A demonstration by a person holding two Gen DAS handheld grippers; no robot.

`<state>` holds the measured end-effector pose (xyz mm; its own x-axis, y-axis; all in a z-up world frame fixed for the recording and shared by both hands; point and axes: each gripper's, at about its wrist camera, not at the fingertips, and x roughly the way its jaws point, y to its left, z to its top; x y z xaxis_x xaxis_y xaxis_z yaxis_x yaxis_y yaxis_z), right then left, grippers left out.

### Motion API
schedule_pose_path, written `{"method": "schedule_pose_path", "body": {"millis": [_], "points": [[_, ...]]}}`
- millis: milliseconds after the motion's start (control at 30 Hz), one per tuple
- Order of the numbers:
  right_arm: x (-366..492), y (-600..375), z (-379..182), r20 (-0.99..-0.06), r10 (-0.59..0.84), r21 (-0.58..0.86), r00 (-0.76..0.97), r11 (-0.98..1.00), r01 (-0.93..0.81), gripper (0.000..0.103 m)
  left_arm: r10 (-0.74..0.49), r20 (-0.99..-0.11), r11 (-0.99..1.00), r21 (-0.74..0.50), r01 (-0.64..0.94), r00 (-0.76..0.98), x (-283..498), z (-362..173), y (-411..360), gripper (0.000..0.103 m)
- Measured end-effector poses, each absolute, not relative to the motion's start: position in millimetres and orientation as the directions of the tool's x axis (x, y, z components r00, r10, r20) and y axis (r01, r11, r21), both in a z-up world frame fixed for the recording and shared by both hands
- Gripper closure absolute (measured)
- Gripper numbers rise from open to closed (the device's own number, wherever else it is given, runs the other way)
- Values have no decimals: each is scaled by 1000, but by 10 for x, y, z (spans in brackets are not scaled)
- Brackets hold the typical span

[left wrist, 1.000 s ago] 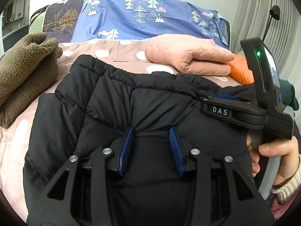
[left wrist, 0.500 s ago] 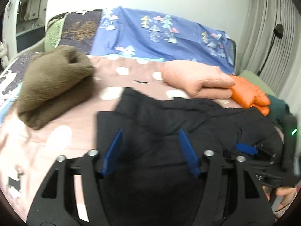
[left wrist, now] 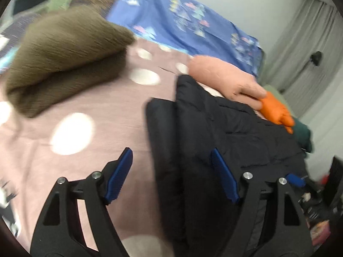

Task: Fold large clothes

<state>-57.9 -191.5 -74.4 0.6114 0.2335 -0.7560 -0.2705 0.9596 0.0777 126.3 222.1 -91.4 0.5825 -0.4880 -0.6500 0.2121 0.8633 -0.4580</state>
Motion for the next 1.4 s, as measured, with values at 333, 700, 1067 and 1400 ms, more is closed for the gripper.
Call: {"method": "schedule_pose_path", "body": {"millis": [333, 700, 1067, 1400], "points": [[-780, -2250, -493, -673, 60, -36, 737, 993, -114, 35, -578, -655, 811, -523, 261, 486, 1662, -1209, 2039, 21], [-623, -3319, -796, -767, -167, 10, 620, 962, 272, 30, -614, -630, 787, -533, 311, 476, 1636, -1238, 2017, 34], [-996, -770, -666, -677, 264, -229, 687, 812, -537, 29, -600, -661, 800, -495, 339, 451, 1762, -1157, 2029, 29], [-1070, 426, -1311, -672, 167, -508, 722, 606, -612, 28, -642, -648, 767, -524, 372, 410, 2018, -1243, 2003, 45]]}}
